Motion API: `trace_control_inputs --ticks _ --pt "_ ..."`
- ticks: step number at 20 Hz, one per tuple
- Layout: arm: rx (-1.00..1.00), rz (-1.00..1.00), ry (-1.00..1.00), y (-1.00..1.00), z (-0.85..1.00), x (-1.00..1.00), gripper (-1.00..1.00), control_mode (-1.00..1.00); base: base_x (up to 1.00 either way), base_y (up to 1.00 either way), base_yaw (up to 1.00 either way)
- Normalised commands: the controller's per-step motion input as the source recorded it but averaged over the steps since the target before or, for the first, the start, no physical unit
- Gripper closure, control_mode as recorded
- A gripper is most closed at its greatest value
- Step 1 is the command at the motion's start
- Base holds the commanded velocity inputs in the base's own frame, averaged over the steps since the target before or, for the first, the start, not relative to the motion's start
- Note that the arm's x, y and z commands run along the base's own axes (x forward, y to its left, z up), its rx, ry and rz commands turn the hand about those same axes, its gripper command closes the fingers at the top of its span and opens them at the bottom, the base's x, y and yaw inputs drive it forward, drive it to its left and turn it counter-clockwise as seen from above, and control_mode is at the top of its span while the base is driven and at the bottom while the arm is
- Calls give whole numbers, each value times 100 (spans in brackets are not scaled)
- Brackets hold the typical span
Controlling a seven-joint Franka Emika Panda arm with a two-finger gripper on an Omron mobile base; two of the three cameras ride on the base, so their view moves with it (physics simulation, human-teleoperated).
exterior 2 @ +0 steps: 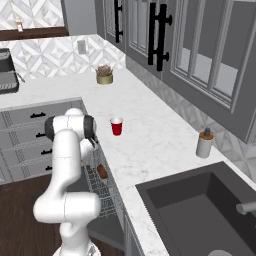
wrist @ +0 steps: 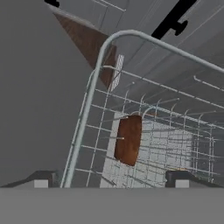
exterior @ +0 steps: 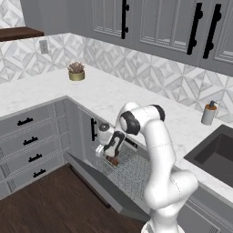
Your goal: Pick up the cup and bowl from the counter, place them in the dishwasher, and close the dishwasher door.
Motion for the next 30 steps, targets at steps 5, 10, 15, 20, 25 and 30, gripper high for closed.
trace_control_inputs --ticks 5,10,15,20,25,30 --pt "10 5 -16 4 100 -49 -100 -100 0 0 0" --pt "11 2 -6 0 100 -21 -100 -100 0 0 0" --pt "10 0 -3 0 100 -5 -100 -100 0 0 0" --pt "2 0 -1 -1 100 1 -100 -100 0 0 0" --pt "0 0 0 -11 100 20 -100 -100 0 0 0" --pt "0 0 0 -25 100 30 -100 -100 0 0 0"
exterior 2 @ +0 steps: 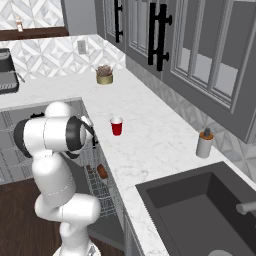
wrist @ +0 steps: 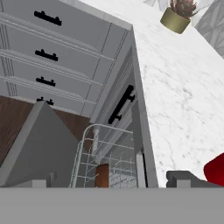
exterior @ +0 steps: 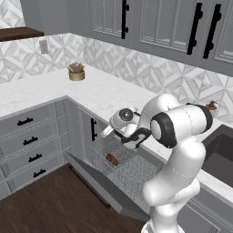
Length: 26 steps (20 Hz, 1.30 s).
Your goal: Pick up the cup and bowl from the counter, place them in the dishwasher, and close the dishwasher door.
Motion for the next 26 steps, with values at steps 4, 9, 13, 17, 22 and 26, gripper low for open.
trace_control_inputs --ticks 4,9,13,17,22,26 --pt "-4 0 4 -41 100 30 -100 -100 0 0 0" --pt "-11 -1 5 -56 100 24 -100 -100 0 0 0" --pt "-12 -2 8 -53 100 15 -100 -100 0 0 0" --pt "-11 -2 12 -43 86 4 -100 -100 0 0 0" --pt "-3 -5 24 -35 15 0 -100 -100 0 0 0" --pt "0 -5 29 -22 -11 0 -100 -100 0 0 0"
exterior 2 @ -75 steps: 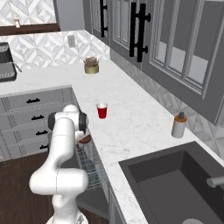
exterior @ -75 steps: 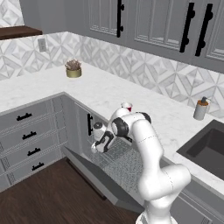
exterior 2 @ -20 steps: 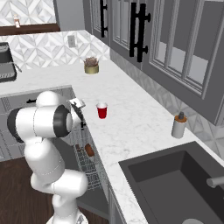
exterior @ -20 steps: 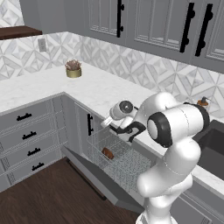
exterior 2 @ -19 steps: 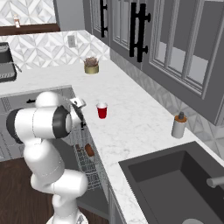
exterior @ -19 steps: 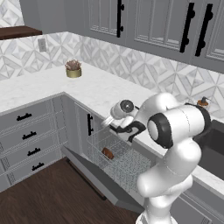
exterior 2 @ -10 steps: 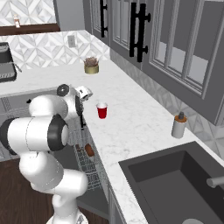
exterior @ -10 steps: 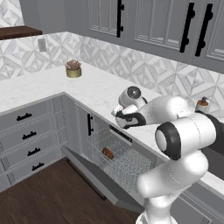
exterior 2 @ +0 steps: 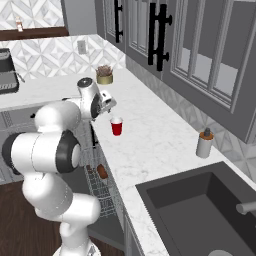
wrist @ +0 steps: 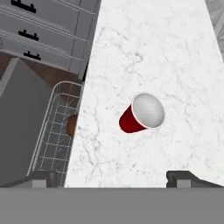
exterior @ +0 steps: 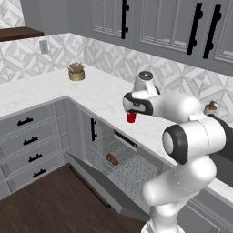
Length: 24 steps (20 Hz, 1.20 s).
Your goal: Pick up the cup and bowl from the counter, place them in the dishwasher, and close the dishwasher door.
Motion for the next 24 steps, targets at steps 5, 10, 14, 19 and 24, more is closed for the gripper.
trace_control_inputs --ticks 5,10,14,19,24 --pt "0 -4 24 -1 -32 17 -100 -100 0 0 0" --pt "-1 0 12 12 -39 39 -100 -100 0 0 0" --pt "-5 0 5 7 -40 58 -100 -100 0 0 0" --pt "-7 0 1 0 -36 49 -100 -100 0 0 0" --pt "-5 0 0 0 -28 48 -100 -100 0 0 0"
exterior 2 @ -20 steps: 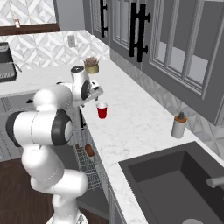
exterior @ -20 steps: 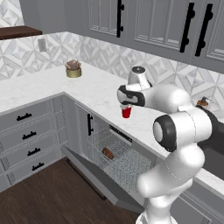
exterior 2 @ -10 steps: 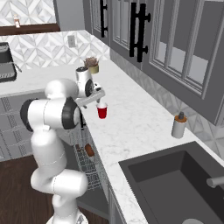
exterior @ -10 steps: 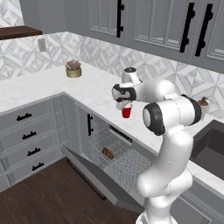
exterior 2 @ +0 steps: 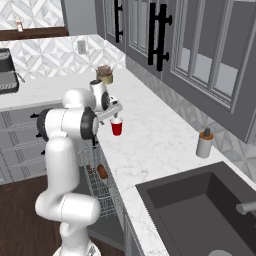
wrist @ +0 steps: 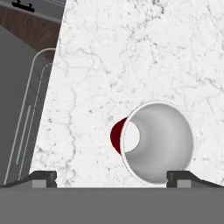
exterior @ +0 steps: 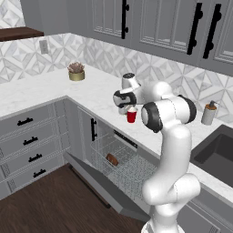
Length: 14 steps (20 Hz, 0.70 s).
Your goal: Pick up the cup and bowl from the counter, place them in the dishwasher, and close the dishwasher door.
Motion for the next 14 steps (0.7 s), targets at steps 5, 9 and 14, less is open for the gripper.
trace_control_inputs --ticks 5,9,14 --pt "-1 0 0 0 -31 36 -100 -100 0 0 0" --pt "0 0 0 0 -34 34 -100 -100 0 0 0" --pt "0 0 0 0 -21 5 -100 -100 0 0 0"
